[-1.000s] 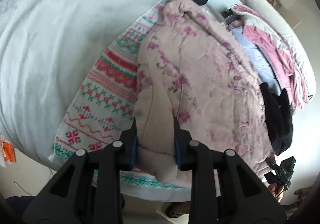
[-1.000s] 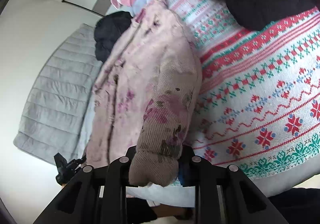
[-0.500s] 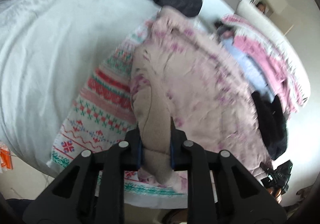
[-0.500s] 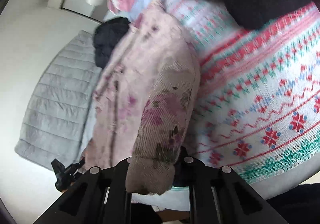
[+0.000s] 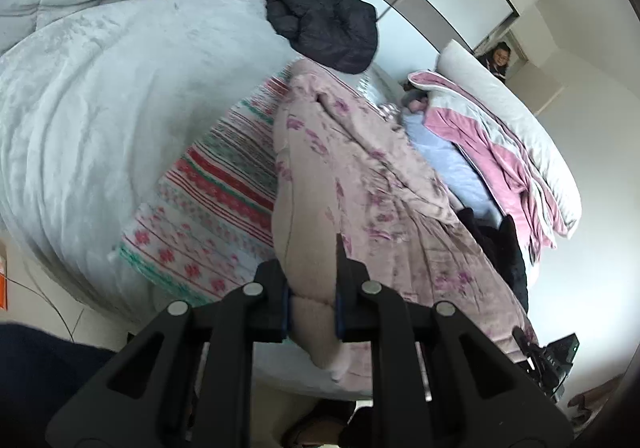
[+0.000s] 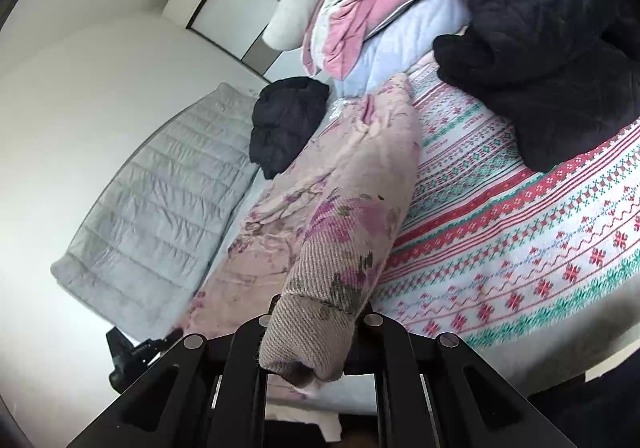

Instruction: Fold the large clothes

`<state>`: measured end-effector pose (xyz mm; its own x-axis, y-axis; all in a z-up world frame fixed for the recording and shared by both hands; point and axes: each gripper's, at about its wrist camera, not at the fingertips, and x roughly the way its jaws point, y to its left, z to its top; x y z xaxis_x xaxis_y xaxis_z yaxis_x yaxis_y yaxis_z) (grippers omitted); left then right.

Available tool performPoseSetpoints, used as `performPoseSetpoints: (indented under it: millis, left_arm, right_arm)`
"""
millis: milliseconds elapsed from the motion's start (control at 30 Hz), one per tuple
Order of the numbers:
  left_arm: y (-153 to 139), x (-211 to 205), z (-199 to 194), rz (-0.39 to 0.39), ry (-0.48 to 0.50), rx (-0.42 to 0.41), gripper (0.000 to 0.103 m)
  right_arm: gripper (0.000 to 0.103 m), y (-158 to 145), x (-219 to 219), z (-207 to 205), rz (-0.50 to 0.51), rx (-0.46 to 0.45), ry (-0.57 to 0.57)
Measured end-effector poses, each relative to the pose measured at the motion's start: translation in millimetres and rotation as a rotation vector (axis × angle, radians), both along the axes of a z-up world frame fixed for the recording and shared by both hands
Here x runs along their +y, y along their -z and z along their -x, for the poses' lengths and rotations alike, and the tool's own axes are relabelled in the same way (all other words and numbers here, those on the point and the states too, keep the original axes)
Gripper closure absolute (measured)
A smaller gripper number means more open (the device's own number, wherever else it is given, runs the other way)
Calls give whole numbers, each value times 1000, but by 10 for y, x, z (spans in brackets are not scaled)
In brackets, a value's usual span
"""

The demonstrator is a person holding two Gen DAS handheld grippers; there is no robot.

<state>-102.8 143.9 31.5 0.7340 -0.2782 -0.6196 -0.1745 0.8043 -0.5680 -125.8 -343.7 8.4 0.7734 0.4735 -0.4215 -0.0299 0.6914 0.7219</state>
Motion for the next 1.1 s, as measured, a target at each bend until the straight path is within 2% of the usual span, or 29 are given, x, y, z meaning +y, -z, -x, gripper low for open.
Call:
performPoseSetpoints:
  millis: [100, 133, 267, 433, 533, 667, 900, 1000, 1100]
  left_arm:
    - [-79, -141, 65, -5, 6, -13, 85]
    - [-127, -175, 115, -30, -5, -30, 85]
    - [-25, -209, 31, -33, -10, -10, 85]
    - [115, -195, -89, 12, -15, 28, 85]
    - [-4, -205, -109, 6, -22, 0, 85]
    - [-181, -153, -235, 51, -44, -29, 85]
    - [-314, -164, -616, 143, -70, -38, 85]
    - [-340, -311, -778, 130, -37, -42, 85]
    - [-352, -363, -973, 132, -22, -21, 85]
  right_arm:
    - [92, -153, 109, 93, 30, -38, -14]
    - [92, -188, 126, 127, 43, -47, -16]
    - [92, -54, 102, 60, 98, 11, -11]
    - [92, 294, 35, -51, 81, 91, -3]
    - [92, 268, -38, -70, 55, 69, -11]
    - [92, 104, -85, -141, 28, 22, -19]
    - [91, -92, 16, -570, 9, -11, -53]
    - [91, -85, 181, -779, 51, -2, -82]
    - [91, -11, 237, -1005, 40, 31, -100]
